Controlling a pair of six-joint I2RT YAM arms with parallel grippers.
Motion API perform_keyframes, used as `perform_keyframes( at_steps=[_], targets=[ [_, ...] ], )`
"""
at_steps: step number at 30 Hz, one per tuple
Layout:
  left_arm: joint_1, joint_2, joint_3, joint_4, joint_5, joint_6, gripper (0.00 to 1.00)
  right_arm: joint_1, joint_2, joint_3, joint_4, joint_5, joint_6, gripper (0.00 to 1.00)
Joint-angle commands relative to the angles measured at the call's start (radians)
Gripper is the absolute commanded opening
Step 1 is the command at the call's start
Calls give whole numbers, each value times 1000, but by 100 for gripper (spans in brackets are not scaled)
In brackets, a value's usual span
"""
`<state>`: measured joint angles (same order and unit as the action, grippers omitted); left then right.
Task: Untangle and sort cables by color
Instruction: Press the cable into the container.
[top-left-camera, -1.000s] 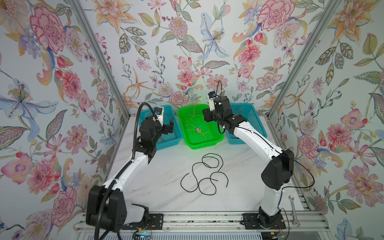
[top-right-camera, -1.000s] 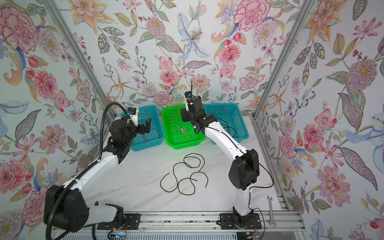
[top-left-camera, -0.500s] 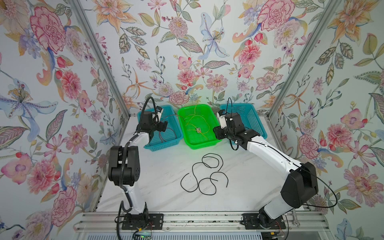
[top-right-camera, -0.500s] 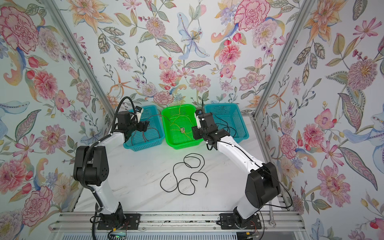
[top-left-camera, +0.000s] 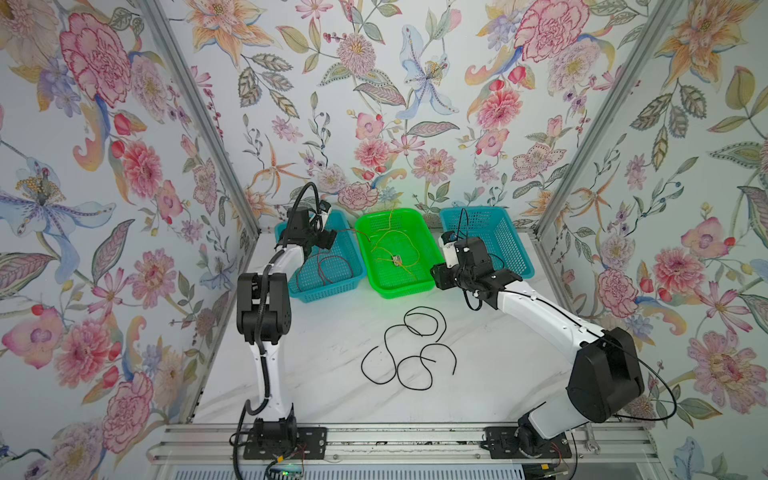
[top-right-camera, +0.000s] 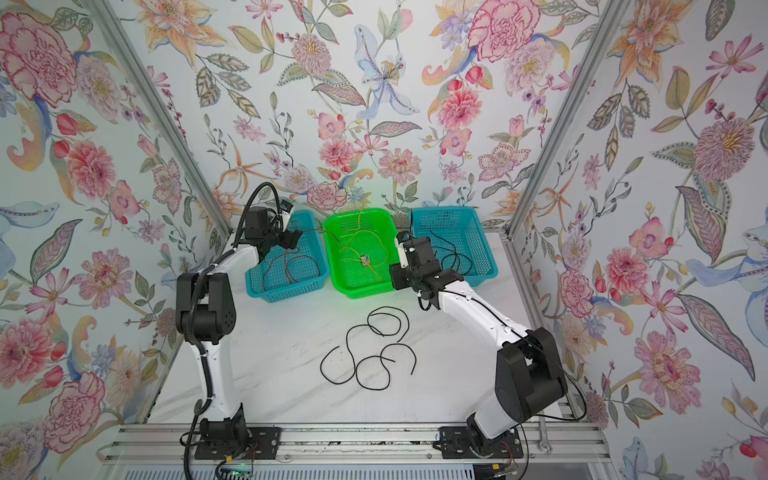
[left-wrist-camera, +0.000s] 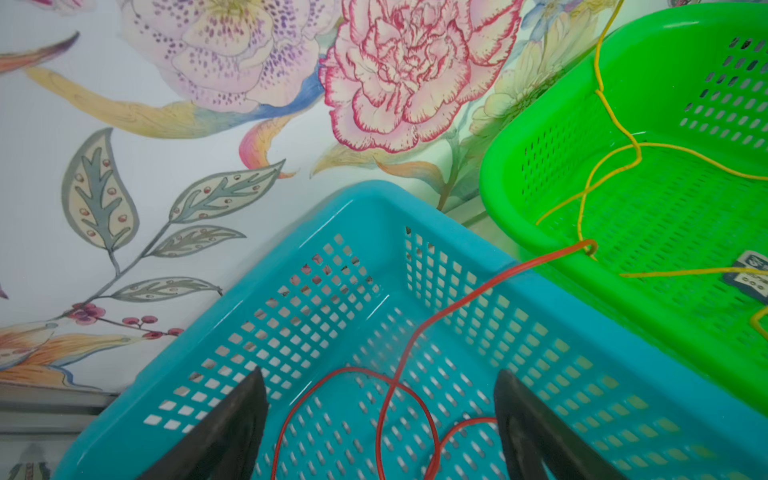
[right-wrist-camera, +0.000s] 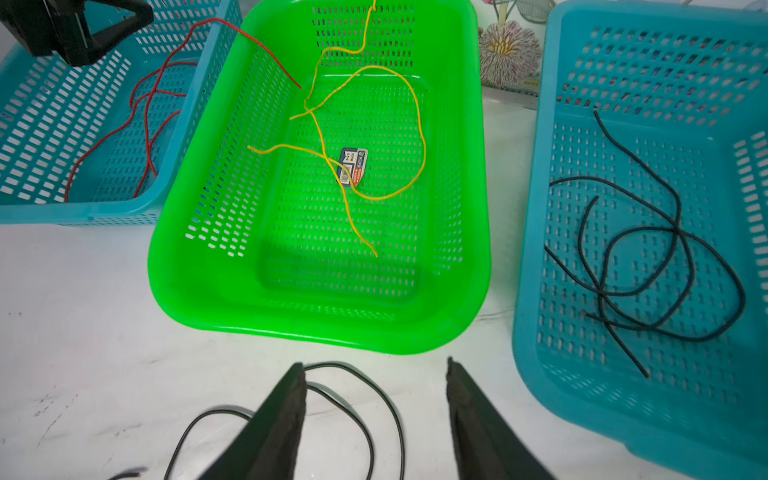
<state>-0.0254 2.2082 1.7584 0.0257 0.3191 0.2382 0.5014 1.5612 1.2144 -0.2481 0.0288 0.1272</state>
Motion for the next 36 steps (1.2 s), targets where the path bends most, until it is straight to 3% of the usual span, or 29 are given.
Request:
perform_keyframes(
  at_steps=[1,9,17,26,36],
  targets=[
    [-1,50,60,-101,19,59,87,-9,-30,-23,34,-15,17,55],
    [-2,104,106,-129,65,66,85,-14,-8,-24,38,-29,20,54],
    [-4,215,264,-228,48,53,64,-11,4,-36,47,-38,29,54],
    [-5,219,270,-235,44,46,41,-11,5,-45,50,-35,31,53],
    [-4,185,228,-229,96,37,23,2,1,-72,56,-35,38,53]
  ],
)
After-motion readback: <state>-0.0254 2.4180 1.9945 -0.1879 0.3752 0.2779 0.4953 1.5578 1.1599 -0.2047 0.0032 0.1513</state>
